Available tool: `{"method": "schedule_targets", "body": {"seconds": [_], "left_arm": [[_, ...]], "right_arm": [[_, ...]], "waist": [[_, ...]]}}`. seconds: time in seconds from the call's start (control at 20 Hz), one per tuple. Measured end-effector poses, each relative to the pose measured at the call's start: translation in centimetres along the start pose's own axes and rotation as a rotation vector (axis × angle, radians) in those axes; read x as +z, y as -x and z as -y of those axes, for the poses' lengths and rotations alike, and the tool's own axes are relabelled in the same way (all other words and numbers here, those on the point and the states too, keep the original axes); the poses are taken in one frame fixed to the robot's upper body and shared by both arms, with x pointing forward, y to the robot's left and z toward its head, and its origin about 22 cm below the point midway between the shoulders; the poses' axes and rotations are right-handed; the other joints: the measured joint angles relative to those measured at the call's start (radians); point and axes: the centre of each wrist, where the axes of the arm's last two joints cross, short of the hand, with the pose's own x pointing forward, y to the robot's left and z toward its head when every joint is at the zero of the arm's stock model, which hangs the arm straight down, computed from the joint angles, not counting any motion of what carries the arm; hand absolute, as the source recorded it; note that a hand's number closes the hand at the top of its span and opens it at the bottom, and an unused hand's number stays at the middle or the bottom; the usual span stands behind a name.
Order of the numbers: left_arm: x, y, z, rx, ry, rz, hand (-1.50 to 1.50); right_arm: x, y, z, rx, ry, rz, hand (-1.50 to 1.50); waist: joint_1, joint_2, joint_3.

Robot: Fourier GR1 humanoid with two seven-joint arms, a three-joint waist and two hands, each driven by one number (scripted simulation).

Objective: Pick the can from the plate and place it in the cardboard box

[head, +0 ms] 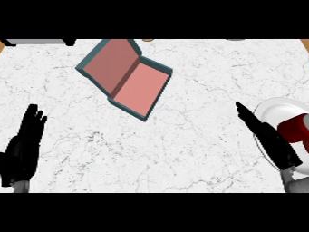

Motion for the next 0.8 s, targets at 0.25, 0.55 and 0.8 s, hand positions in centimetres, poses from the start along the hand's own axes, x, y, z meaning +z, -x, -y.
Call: {"method": "schedule_targets", "body": {"seconds": [0.25, 0.55, 0.8], "left_arm": [[-1.4, -1.1, -2.5, -0.199, -0.047, 0.02, 0.0], [-1.9, -1.6, -5.1, -0.395, -0.066, -0.007, 0.0], [-2.7, -2.1, -5.5, -0.456, -0.059, -0.01, 0.0]], "right_arm": [[0.7, -0.6, 5.0, -0.127, -0.006, 0.152, -1.5], [3.1, -2.2, 12.1, 0.226, -0.029, 0.29, -1.5], [5.7, 2.5, 15.7, 0.03, -0.023, 0.432, -1.5]], "waist": [[-0.003, 0.003, 0.006], [-0.01, 0.003, 0.009], [0.0, 0.013, 0.012]]}}
